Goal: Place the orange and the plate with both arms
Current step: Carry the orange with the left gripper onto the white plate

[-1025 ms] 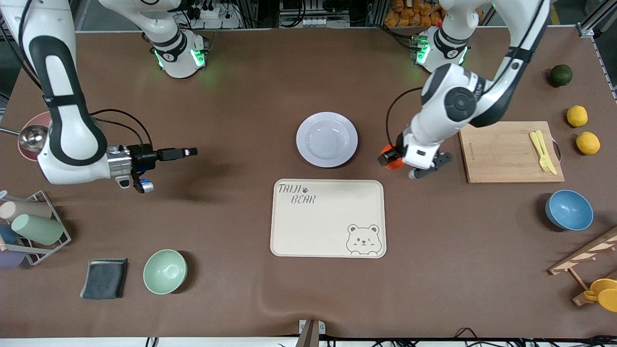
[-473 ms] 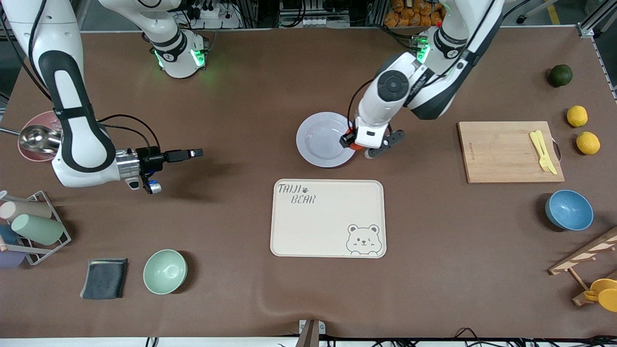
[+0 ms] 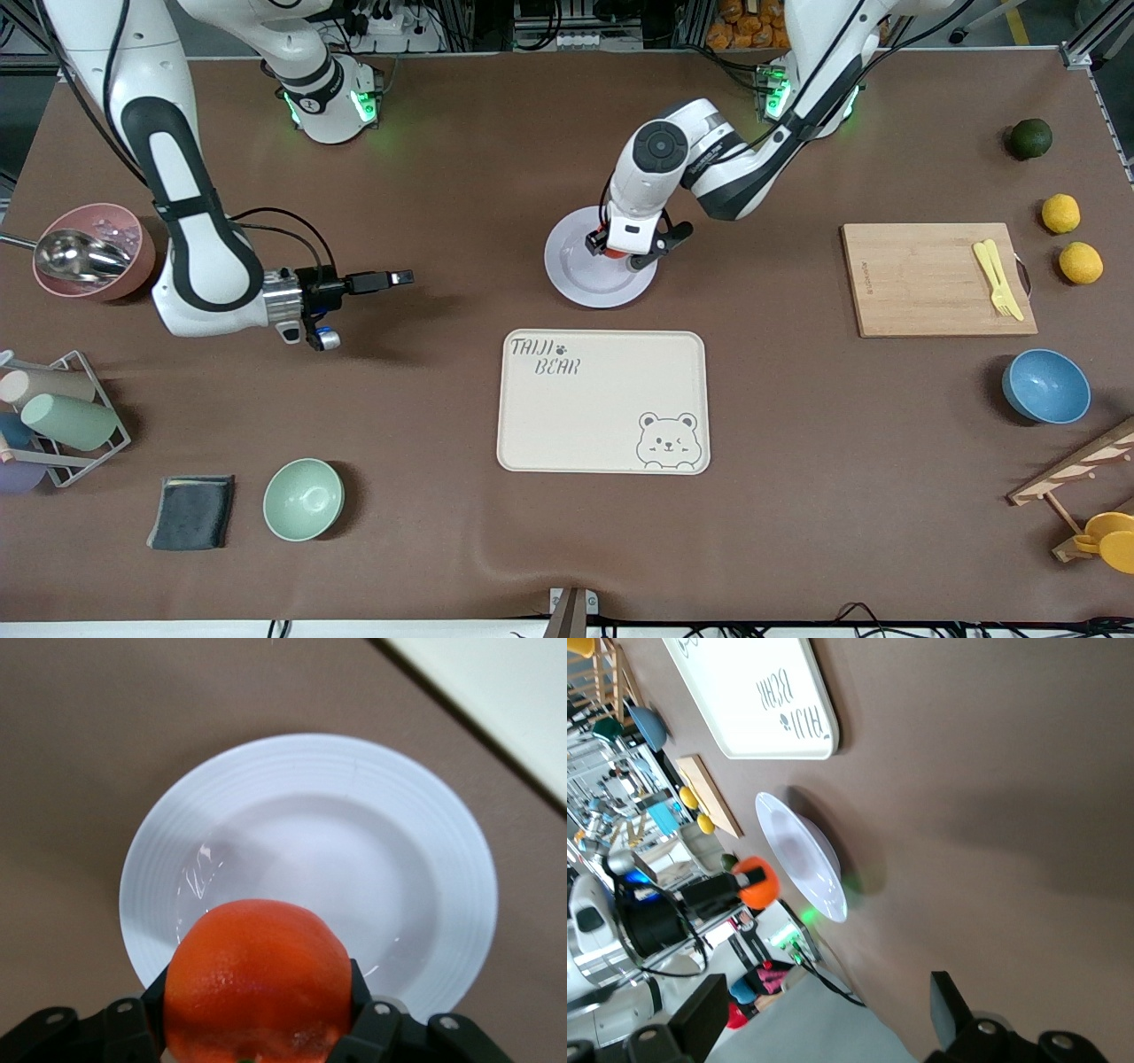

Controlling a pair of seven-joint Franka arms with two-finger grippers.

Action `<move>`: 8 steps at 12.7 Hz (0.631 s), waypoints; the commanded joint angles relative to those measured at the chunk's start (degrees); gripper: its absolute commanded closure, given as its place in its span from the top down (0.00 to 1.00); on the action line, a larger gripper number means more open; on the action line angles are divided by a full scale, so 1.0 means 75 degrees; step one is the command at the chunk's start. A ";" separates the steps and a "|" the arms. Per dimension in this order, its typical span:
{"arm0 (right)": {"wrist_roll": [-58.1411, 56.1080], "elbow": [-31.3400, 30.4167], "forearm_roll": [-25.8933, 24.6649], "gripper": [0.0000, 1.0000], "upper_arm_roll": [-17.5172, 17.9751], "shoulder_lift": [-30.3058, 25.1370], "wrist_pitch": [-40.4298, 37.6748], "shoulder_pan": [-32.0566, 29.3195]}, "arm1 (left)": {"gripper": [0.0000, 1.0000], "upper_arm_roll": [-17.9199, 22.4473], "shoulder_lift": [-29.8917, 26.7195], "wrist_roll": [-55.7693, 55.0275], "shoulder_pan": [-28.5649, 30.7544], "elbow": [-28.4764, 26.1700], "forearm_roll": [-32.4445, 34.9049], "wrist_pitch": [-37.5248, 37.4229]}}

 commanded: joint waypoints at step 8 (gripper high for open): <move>-0.1175 -0.0525 0.2272 1.00 -0.0033 0.0367 0.1400 0.1556 | 0.43 0.0183 0.1472 -0.0934 -0.0178 0.0845 0.1417 0.0424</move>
